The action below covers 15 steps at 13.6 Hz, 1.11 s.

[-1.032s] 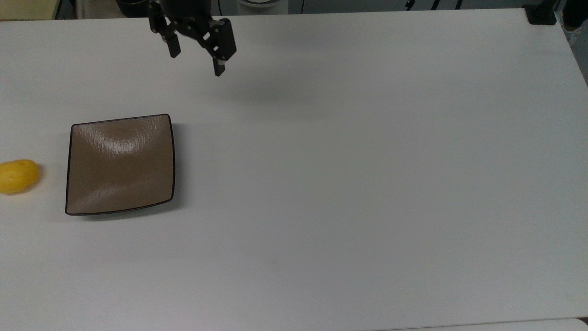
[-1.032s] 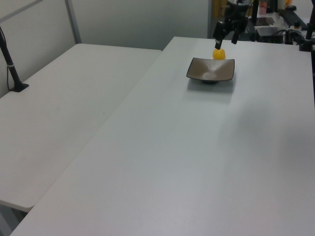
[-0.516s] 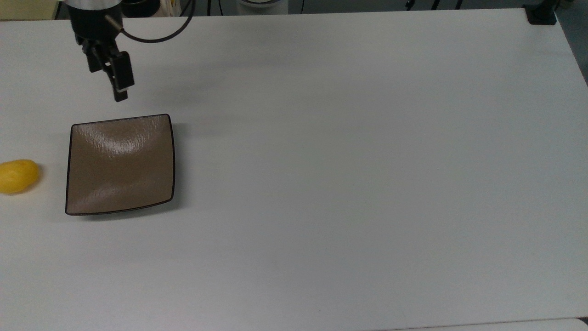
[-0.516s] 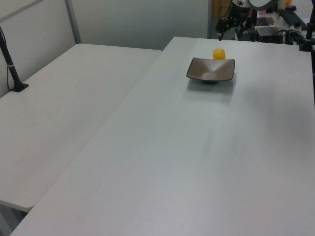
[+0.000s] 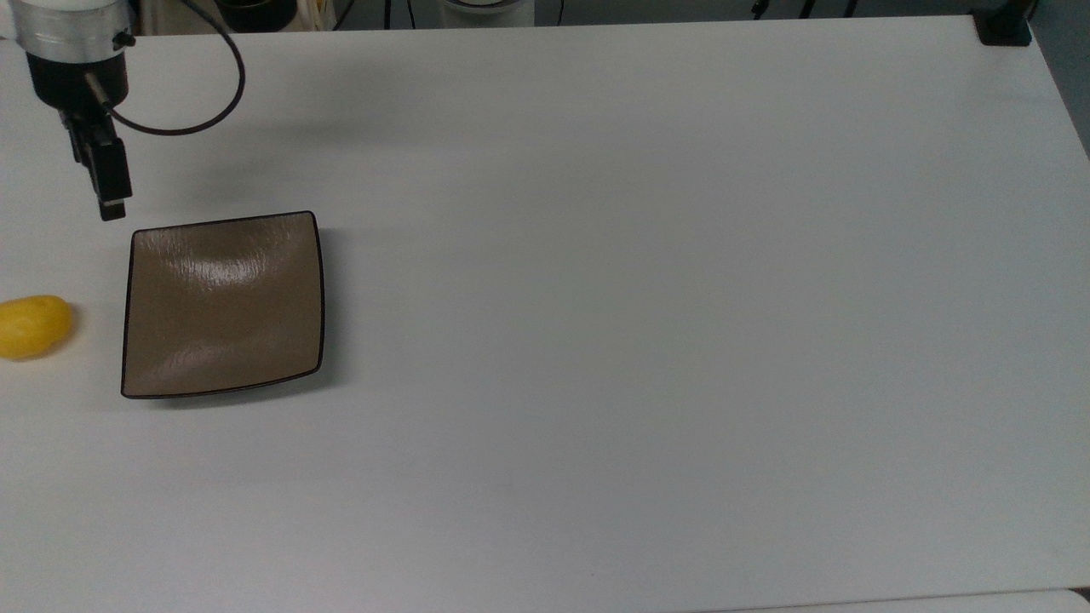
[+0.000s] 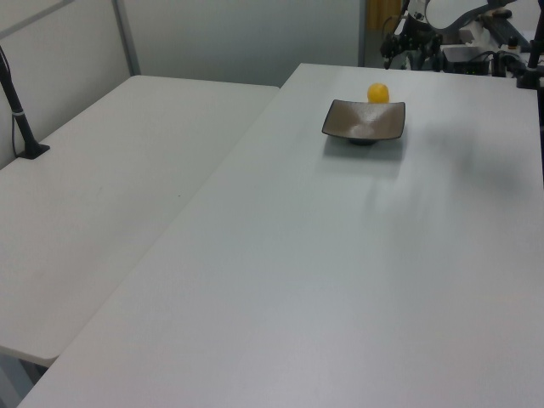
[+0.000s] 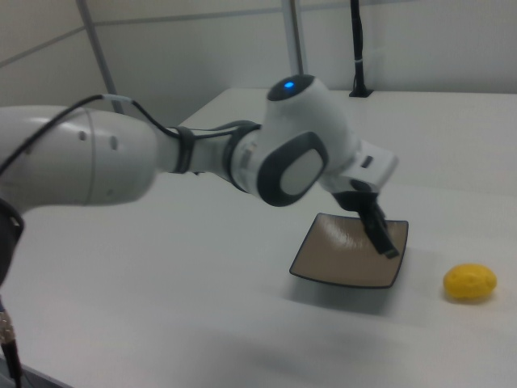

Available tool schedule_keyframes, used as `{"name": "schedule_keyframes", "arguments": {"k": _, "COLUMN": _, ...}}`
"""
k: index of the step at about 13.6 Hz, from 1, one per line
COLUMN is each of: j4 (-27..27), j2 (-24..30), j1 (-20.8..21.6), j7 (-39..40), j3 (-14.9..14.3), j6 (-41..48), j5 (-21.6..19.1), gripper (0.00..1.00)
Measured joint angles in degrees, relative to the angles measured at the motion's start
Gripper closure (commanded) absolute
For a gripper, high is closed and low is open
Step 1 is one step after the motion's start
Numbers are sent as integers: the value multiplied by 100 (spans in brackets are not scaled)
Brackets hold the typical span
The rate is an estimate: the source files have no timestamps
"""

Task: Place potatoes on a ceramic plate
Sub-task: 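Lower the gripper onto the yellow potato and close on it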

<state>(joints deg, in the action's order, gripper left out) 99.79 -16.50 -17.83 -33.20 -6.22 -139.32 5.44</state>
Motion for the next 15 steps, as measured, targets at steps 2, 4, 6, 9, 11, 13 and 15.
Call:
{"name": "schedule_keyframes", "arguments": {"k": 2, "j4": -586, "j2": -557, "j1": -221, "j7": 0, "j3": -2, "j6": -3, "j5": 0, "gripper": 0}}
{"name": "schedule_keyframes", "arguments": {"k": 4, "j4": -1107, "j2": -1126, "j1": -318, "j7": 0, "j3": -2, "j6": -151, "j5": 56, "gripper": 0}}
{"name": "schedule_keyframes", "arguments": {"k": 6, "j4": -1314, "j2": -1585, "j1": -336, "j7": -2, "j3": 2, "j6": -716, "j5": 75, "gripper": 0}}
{"name": "schedule_keyframes", "arguments": {"k": 9, "j4": -1741, "j2": -2154, "j1": -382, "j7": -2, "j3": 6, "j6": -965, "j5": 92, "gripper": 0}}
{"name": "schedule_keyframes", "arguments": {"k": 11, "j4": -1985, "j2": -2386, "j1": -433, "j7": -2, "j3": 7, "j6": -965, "j5": 127, "gripper": 0}}
{"name": "schedule_keyframes", "arguments": {"k": 13, "j4": -2158, "j2": -2575, "j1": -485, "j7": -2, "j3": 7, "j6": -965, "j5": 198, "gripper": 0}}
{"name": "schedule_keyframes", "arguments": {"k": 15, "j4": -2258, "j2": -2716, "j1": -529, "j7": -2, "j3": 7, "j6": -965, "j5": 293, "gripper": 0}}
